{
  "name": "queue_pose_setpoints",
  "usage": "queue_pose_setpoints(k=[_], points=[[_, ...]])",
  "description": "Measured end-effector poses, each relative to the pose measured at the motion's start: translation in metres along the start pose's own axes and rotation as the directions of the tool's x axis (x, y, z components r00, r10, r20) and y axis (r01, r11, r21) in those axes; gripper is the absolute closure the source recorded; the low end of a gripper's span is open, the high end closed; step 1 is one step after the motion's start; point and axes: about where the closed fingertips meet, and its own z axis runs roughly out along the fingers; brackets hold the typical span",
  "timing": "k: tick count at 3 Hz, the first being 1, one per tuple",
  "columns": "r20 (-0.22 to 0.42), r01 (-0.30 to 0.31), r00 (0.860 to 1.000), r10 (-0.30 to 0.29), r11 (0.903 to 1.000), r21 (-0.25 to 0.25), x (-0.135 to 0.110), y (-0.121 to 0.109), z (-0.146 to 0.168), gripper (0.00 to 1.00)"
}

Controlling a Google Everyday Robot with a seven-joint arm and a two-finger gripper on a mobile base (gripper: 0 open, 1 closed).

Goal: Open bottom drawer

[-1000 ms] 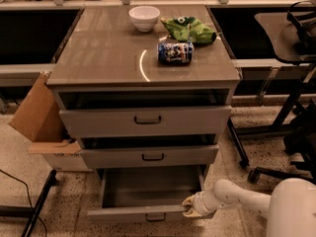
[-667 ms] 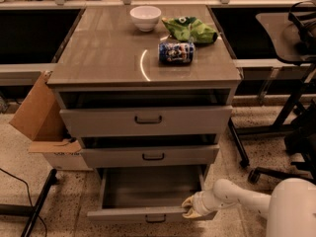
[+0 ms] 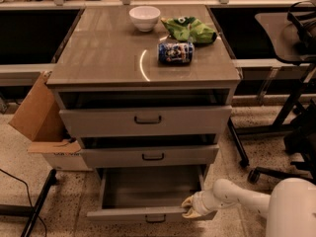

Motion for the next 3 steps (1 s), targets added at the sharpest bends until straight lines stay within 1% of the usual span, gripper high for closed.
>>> queue_pose_setpoints(k=[1, 2, 3], points=[[0.001, 0.0, 1.0, 0.0, 1.0, -0.001, 0.0, 0.0, 0.001, 0.28], [0.003, -0.001, 1.0, 0.001, 1.0, -0.004, -0.001, 0.002, 0.002, 0.05], [-0.047, 0.003, 0.999, -0.002, 0.9994, 0.034, 0.001, 0.008, -0.031, 0.0]])
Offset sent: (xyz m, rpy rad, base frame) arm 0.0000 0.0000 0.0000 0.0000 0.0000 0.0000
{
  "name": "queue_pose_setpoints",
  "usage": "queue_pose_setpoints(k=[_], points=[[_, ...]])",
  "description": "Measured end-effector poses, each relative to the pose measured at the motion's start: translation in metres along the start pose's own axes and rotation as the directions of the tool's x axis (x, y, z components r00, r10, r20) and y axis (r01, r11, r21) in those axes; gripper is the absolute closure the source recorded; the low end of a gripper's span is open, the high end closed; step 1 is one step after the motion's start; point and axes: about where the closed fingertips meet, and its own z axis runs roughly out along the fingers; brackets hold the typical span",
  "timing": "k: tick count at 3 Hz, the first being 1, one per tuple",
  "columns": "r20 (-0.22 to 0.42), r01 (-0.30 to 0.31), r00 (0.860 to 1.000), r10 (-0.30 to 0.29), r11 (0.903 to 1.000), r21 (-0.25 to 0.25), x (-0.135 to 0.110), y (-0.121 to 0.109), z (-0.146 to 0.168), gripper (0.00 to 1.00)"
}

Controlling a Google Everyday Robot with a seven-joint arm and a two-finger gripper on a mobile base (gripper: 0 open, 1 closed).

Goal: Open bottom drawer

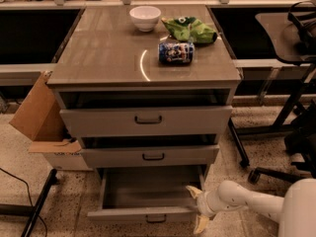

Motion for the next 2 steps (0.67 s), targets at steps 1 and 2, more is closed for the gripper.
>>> queue_pose_setpoints(k=[1, 2], points=[[-0.026, 0.007, 1.0, -0.005, 0.9977, 0.068, 0.002, 0.006, -0.054, 0.0], [-0.051, 0.055, 0.998, -0.048, 0.9867, 0.153, -0.002, 0.016, -0.135, 0.0]])
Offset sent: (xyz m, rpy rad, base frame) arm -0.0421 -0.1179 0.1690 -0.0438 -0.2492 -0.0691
